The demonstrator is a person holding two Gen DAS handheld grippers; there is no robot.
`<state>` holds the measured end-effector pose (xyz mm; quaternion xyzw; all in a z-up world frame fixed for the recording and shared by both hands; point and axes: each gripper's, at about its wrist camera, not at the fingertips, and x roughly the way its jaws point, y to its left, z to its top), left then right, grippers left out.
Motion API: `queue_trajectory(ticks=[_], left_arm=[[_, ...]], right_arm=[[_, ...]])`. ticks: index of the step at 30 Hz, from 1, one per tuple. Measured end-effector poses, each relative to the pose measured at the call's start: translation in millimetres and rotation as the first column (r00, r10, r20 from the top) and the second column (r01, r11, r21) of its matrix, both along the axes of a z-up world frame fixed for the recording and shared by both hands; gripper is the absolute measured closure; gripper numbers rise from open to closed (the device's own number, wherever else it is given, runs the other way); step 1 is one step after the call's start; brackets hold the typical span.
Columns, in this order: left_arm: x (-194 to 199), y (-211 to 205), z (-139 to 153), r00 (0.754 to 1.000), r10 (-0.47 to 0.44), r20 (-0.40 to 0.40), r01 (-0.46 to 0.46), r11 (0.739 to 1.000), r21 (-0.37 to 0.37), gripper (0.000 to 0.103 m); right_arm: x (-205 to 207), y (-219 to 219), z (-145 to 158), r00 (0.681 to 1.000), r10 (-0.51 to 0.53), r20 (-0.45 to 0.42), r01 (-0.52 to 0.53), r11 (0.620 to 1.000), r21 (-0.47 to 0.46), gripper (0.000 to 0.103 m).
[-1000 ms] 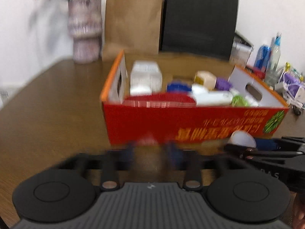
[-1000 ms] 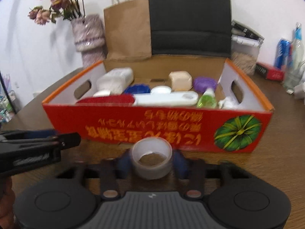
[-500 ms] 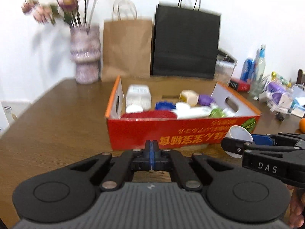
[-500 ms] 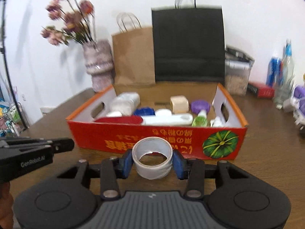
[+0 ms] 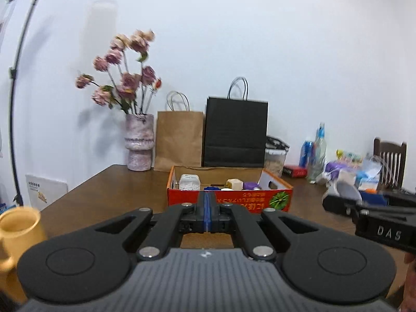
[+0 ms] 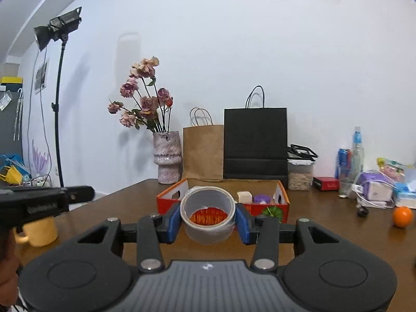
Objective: Organize rigid objects
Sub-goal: 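Lift the tape roll with the right tool and carry it over the box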
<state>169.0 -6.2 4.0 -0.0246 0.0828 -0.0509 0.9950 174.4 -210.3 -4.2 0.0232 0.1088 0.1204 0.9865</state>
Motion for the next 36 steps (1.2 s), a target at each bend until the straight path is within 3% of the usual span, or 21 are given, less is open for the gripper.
queue_trajectory(ticks=[5,10,14,20,24,29,32,36], left_arm=[[-39.4,-0.5,-3.0,1.000,0.000,0.003,0.000,1.000,0.012,0.102],[-50.3,-3.0,3.0,1.000,-0.005,0.027,0.005,1.000,0.024,0.102],[-42.2,-6.4,0.8,1.000,-0.007,0.013,0.007,1.000,0.025,0.102],[-7.7,-9.2,0.1,1.000,-0.007,-0.005,0.007,1.000,0.024,0.101],[43.8,-8.2,13.3,1.000,-0.003,-0.009,0.003,1.000,0.016,0.101],[144.2,-6.0,41.7,0.995,-0.066,-0.081,0.066,0.998,0.005,0.101],[209.2,-4.7,48.9,0.989,-0.079,-0.125,0.080,0.997,0.006,0.101],[300.7,-2.4,44.0,0.976,-0.076,-0.206,0.073,0.997,-0.022,0.101]], right_arm=[[-39.0,-3.1,-6.2,1.000,0.004,-0.013,-0.004,1.000,0.006,0.060],[-50.1,-5.1,-2.8,1.000,0.002,0.008,-0.002,1.000,0.019,0.060],[-45.9,-7.3,-6.5,1.000,0.000,0.000,0.000,1.000,0.029,0.060],[-6.2,-8.7,-3.4,1.000,0.022,-0.011,-0.021,0.999,0.031,0.060],[49.9,-11.7,16.7,0.997,0.080,-0.003,-0.080,0.996,0.045,0.060],[160.2,-12.7,47.7,0.988,0.146,-0.056,-0.143,0.988,0.055,0.060],[249.1,-5.2,56.3,0.966,0.204,-0.159,-0.195,0.978,0.066,0.060],[374.5,11.1,43.1,0.901,0.246,-0.356,-0.225,0.969,0.100,0.060]])
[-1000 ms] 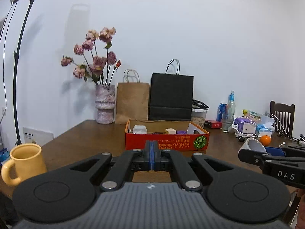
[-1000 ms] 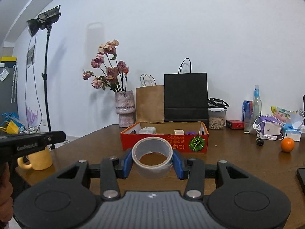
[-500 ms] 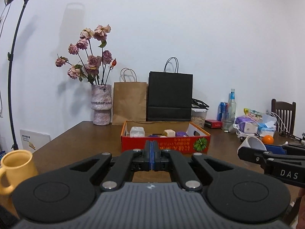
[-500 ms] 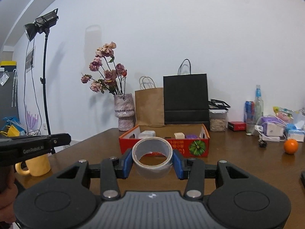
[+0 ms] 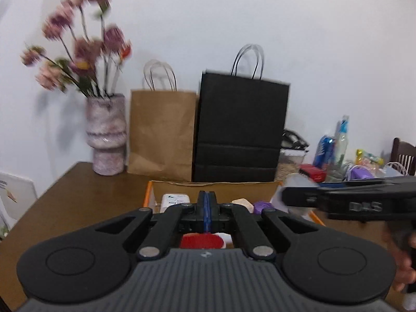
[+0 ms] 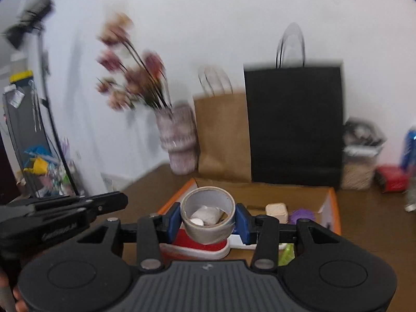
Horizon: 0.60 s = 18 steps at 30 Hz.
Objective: Organize rigid objects
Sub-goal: 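Lift the tape roll with the right tool and carry it over the box, then open the right tool to release the tape roll into the box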
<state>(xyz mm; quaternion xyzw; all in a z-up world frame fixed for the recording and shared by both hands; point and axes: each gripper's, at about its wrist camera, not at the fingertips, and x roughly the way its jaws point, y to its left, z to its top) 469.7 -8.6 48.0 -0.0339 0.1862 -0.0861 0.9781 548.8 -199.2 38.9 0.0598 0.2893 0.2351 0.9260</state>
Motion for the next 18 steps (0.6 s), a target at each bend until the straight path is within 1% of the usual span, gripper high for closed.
queue_trajectory(ticks=[2,4,6,7,9,12,15,16,17,18], left_arm=[[43.7,0.9,-7.0,0.998,0.000,-0.062,0.000,1.000,0.000,0.102],[83.5,1.6,-16.7,0.991,0.009,-0.132,-0.011,1.000,-0.009,0.102],[122.5,4.9,-31.2,0.976,0.017,-0.216,-0.021,1.000,-0.018,0.102],[135.3,5.8,-38.1,0.970,0.019,-0.244,-0.023,1.000,-0.014,0.102],[161.1,8.0,-52.0,0.956,0.036,-0.293,-0.036,0.999,0.005,0.102],[187.0,7.5,-68.5,0.934,0.014,-0.358,-0.005,1.000,0.025,0.101],[200.2,6.4,-77.7,0.927,0.028,-0.374,-0.002,0.998,0.068,0.100],[202.5,6.0,-79.4,0.926,0.031,-0.377,-0.004,0.997,0.072,0.098],[204.5,6.6,-80.9,0.922,0.030,-0.387,-0.002,0.997,0.074,0.096],[205.4,7.0,-81.4,0.922,0.025,-0.387,0.003,0.997,0.073,0.094]], right_arm=[[45.7,8.7,-13.1,0.997,-0.007,-0.074,0.006,1.000,-0.019,0.060],[88.1,18.3,-30.1,0.990,-0.011,-0.137,0.002,0.998,-0.065,0.060],[125.6,24.6,-49.6,0.977,-0.020,-0.211,0.005,0.997,-0.071,0.060],[139.5,26.6,-59.4,0.970,-0.024,-0.242,0.007,0.997,-0.072,0.060],[161.2,31.4,-77.8,0.959,-0.046,-0.279,0.020,0.995,-0.096,0.060],[185.1,42.1,-98.7,0.949,-0.069,-0.307,0.026,0.989,-0.143,0.060],[196.1,50.9,-107.8,0.950,-0.055,-0.308,0.010,0.989,-0.147,0.059],[199.1,54.4,-110.2,0.950,-0.053,-0.309,0.005,0.988,-0.155,0.059],[201.0,57.4,-112.2,0.950,-0.051,-0.308,0.000,0.987,-0.163,0.056],[201.4,59.2,-113.1,0.951,-0.048,-0.305,-0.003,0.986,-0.165,0.049]])
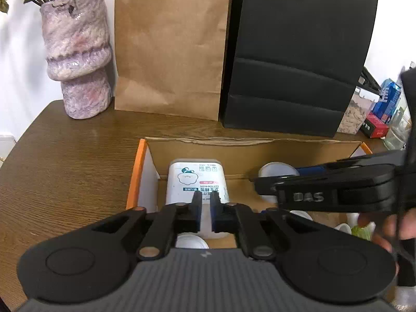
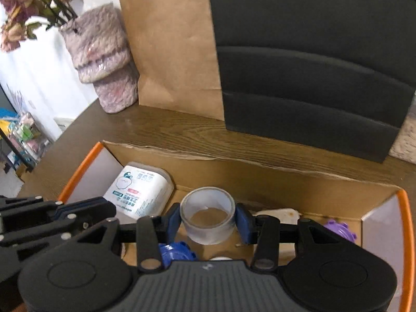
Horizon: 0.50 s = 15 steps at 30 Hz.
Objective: Organize rigid objects
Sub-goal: 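Open the right tool to release the tape roll into the box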
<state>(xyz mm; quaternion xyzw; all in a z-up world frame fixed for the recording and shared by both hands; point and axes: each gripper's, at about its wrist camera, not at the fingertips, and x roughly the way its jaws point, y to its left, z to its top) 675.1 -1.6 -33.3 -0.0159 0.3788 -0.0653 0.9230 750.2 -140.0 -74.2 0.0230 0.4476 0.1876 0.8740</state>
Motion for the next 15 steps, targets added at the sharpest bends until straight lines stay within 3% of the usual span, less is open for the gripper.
queue_trajectory(ticks=[2,4,7,11,15], left_arm=[[-0.7,-0.1,1.5,1.000,0.003,0.012,-0.003,1.000,0.013,0.072],[-5.4,1.9,6.0,0.999,0.014,0.038,-0.015,0.999,0.031,0.062],[-12.8,5.9,15.4,0.999,0.013,0.044,-0.015,0.999,0.034,0.061],[-31.2,9.6,38.4,0.996,0.032,0.085,-0.035,0.999,0.031,0.042],[-65.4,5.2,67.4,0.985,0.002,0.175,-0.014,0.998,0.066,0.032]], right_arm=[[-0.5,1.9,-1.6,1.000,-0.011,0.006,0.011,1.000,-0.001,0.036],[-3.4,0.6,1.8,1.000,-0.023,0.014,0.023,1.000,0.006,0.036],[-12.5,-6.1,17.2,0.999,-0.032,0.035,0.031,0.999,0.030,0.036],[-38.4,-20.7,51.3,0.995,-0.048,0.090,0.046,0.999,0.024,0.036],[-80.0,-38.1,89.1,0.986,-0.068,0.153,0.070,0.998,-0.003,0.034]])
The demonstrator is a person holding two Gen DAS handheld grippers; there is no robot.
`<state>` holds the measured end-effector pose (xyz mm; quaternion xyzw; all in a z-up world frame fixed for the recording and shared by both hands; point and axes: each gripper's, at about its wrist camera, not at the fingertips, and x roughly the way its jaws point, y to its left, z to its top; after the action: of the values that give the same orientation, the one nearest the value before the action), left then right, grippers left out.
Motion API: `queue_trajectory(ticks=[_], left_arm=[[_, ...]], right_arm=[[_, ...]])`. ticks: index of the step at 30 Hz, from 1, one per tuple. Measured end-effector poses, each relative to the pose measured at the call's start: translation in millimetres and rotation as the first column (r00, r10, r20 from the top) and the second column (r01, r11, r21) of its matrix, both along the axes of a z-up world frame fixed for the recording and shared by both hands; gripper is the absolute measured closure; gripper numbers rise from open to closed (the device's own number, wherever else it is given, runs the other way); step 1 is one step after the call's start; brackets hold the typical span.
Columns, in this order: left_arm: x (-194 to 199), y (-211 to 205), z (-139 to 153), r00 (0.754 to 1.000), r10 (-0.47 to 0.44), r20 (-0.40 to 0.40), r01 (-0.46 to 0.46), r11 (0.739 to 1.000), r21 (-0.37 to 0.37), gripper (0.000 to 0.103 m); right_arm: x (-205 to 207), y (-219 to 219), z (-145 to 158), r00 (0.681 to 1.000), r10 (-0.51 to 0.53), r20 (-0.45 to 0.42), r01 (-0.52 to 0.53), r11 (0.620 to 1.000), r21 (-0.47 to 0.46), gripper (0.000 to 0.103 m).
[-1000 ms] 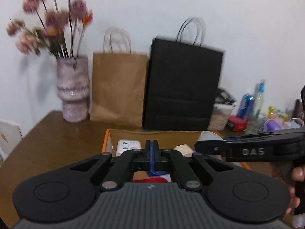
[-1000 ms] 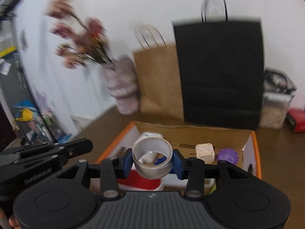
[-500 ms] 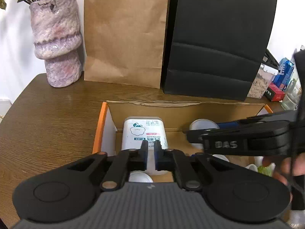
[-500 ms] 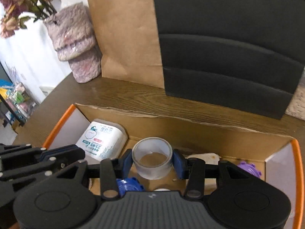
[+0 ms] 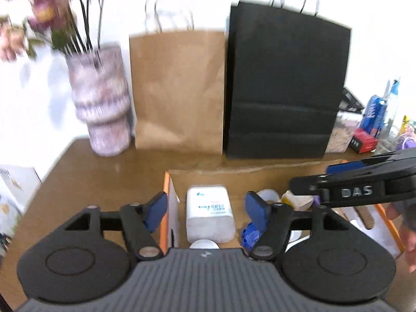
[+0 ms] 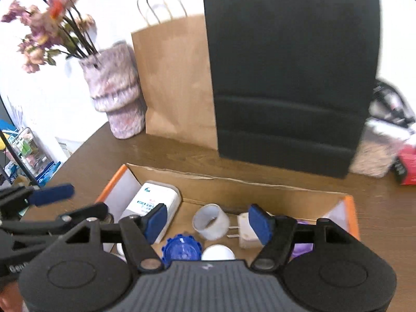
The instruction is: Organize rigid objects
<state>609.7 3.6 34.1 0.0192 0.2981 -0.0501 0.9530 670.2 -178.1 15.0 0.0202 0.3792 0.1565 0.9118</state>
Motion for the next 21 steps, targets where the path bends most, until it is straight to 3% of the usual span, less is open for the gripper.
queue_trajectory(ticks=[6,12,18,21], left_arm=[[-73.9,-4.9,49.3,0.986,-0.010,0.169,0.011,1.000,-0.002,0.020],[-152.5,-13.9,74.5,0.940,-0.002,0.340,-0.003,1.000,0.016,0.017],[-219.9,-15.8,73.4,0.891,0.002,0.454,0.001,1.000,-0.006,0.016],[-247.6,-16.3,72.4,0.886,-0.013,0.464,0.026,0.999,-0.021,0.015]], right_arm=[[-88.9,-20.6,57.4,0.982,-0.042,0.186,0.044,0.999,-0.004,0.027],[-204.0,-25.4,81.7,0.880,-0.006,0.476,0.059,0.994,-0.096,0.021],[-277.1,-28.2,71.3,0.849,0.012,0.528,0.029,0.997,-0.069,0.020],[-299.1,-30.1,67.8,0.849,0.006,0.529,0.026,0.998,-0.053,0.018]])
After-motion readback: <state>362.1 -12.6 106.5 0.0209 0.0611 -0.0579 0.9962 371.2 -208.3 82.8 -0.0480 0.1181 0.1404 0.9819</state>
